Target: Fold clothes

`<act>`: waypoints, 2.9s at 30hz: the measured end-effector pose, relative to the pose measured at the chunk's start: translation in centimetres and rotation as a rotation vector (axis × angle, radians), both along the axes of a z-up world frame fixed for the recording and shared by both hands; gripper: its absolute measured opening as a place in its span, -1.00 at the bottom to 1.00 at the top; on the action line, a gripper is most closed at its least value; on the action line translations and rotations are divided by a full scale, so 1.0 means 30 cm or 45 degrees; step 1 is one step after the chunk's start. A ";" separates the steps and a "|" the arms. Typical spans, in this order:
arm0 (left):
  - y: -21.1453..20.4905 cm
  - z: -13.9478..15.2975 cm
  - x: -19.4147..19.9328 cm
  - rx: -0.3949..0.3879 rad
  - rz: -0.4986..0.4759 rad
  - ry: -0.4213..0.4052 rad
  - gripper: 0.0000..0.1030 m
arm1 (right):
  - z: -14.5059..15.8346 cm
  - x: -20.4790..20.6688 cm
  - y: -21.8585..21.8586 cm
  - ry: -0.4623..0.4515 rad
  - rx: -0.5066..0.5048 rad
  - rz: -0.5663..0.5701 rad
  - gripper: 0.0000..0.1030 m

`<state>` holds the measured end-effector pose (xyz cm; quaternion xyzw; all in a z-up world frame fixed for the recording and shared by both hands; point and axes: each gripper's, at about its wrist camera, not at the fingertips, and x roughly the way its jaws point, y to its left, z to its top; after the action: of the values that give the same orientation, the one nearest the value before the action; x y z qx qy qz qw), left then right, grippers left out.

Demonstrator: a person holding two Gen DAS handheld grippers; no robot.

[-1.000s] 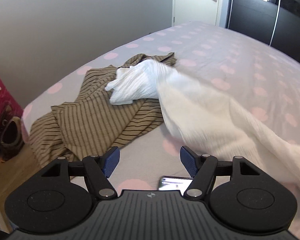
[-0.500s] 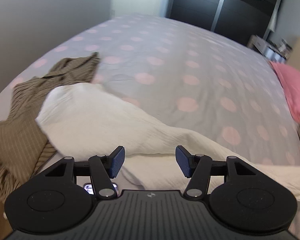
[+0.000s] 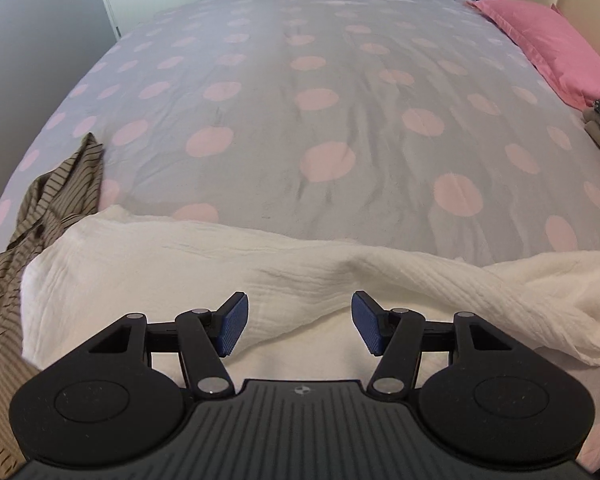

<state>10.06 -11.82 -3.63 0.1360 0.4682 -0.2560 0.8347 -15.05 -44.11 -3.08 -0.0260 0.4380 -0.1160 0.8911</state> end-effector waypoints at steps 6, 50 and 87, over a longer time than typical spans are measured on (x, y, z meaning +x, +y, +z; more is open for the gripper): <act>-0.040 -0.066 0.042 -0.047 -0.005 0.092 0.18 | -0.159 0.125 0.104 0.101 0.108 0.145 -0.11; 0.231 0.051 -0.119 0.124 0.206 0.359 -0.54 | -0.158 0.124 0.131 0.042 0.079 0.055 -0.12; 0.124 -0.163 0.339 0.095 0.622 0.197 -1.00 | -0.175 0.207 -0.101 0.053 0.081 -0.330 -0.10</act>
<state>20.23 -8.10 -8.52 0.0297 0.5588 -0.0388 0.8279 -8.84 -47.15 -8.32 0.0568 0.4594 -0.2156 0.8598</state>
